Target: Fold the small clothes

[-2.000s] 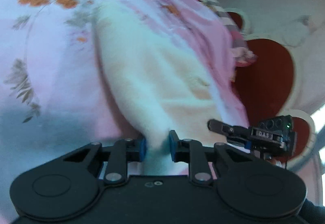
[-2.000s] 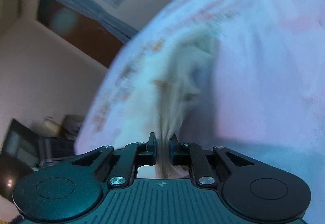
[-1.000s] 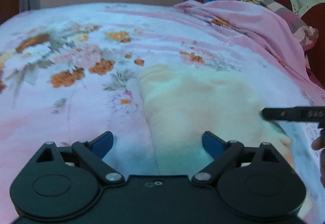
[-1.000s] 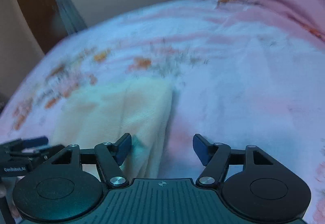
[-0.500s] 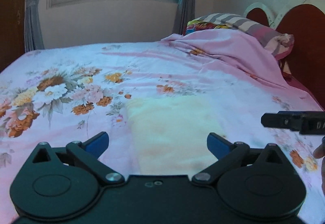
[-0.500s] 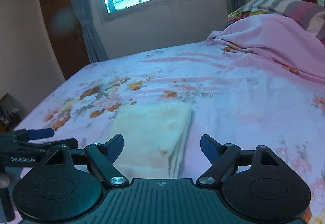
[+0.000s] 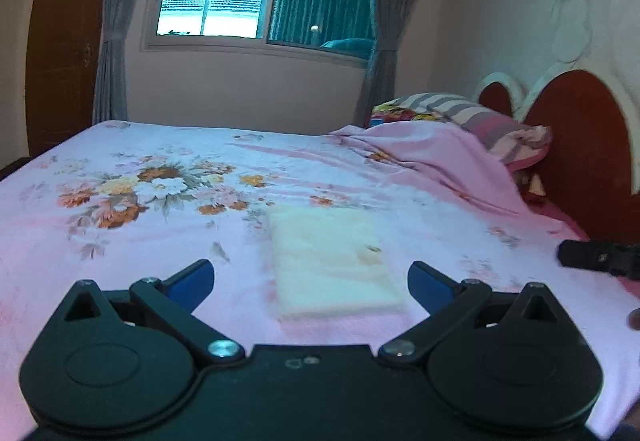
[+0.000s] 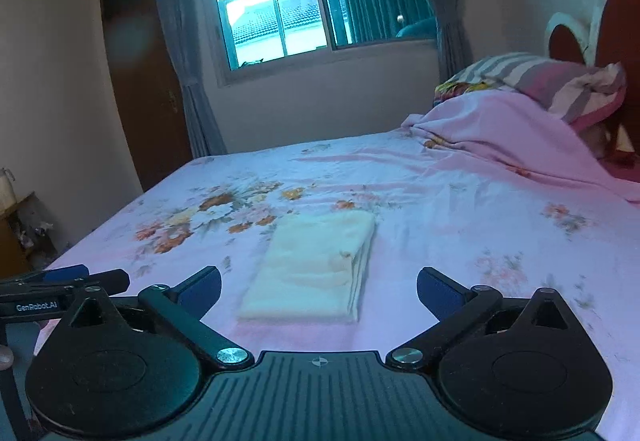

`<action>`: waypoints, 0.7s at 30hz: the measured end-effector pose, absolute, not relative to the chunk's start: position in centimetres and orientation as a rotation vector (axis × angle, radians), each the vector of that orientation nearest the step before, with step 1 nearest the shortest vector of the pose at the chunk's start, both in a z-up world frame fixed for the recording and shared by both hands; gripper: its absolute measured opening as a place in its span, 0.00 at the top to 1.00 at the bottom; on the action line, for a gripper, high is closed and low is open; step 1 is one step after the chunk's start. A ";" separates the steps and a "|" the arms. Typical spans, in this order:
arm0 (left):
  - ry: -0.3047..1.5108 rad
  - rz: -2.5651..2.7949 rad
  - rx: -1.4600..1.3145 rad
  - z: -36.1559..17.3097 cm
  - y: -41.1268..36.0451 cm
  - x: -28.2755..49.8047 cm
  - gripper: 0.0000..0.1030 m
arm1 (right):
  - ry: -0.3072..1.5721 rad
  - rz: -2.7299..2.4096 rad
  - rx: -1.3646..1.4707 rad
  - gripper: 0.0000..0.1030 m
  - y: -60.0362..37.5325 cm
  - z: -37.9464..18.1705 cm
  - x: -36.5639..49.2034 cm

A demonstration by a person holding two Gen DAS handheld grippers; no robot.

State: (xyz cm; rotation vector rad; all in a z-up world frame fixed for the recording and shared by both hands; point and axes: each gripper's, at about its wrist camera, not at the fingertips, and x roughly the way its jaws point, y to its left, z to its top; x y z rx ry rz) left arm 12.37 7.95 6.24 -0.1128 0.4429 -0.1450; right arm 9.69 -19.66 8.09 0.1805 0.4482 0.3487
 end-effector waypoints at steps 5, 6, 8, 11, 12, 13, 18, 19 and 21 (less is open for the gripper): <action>0.453 -0.161 -0.105 7.0 6.7 6.2 0.01 | 0.426 0.330 0.147 0.00 -19.5 9.0 2.4; 0.444 -0.164 -0.103 7.2 6.5 5.1 0.01 | 0.421 0.319 0.144 0.00 -19.5 9.3 0.9; 0.427 -0.173 -0.103 7.8 6.1 3.2 0.01 | 0.418 0.329 0.135 0.00 -19.6 9.6 -1.5; 0.404 -0.185 -0.098 8.4 5.5 0.8 0.01 | 0.398 0.314 0.112 0.00 -20.0 10.0 -4.5; 0.400 -0.191 -0.091 8.5 5.3 0.2 0.01 | 0.385 0.313 0.114 0.00 -20.2 10.1 -5.7; 0.396 -0.195 -0.083 8.6 5.1 -0.4 0.01 | 0.377 0.314 0.116 0.00 -20.4 10.1 -6.5; 0.380 -0.187 -0.087 8.8 5.2 -2.1 0.01 | 0.370 0.311 0.113 0.00 -20.7 9.9 -8.6; 0.377 -0.182 -0.101 8.7 5.3 -2.4 0.01 | 0.367 0.303 0.107 0.00 -20.6 10.1 -8.8; 0.367 -0.173 -0.116 8.4 5.7 -3.1 0.01 | 0.358 0.309 0.124 0.00 -20.8 10.4 -9.0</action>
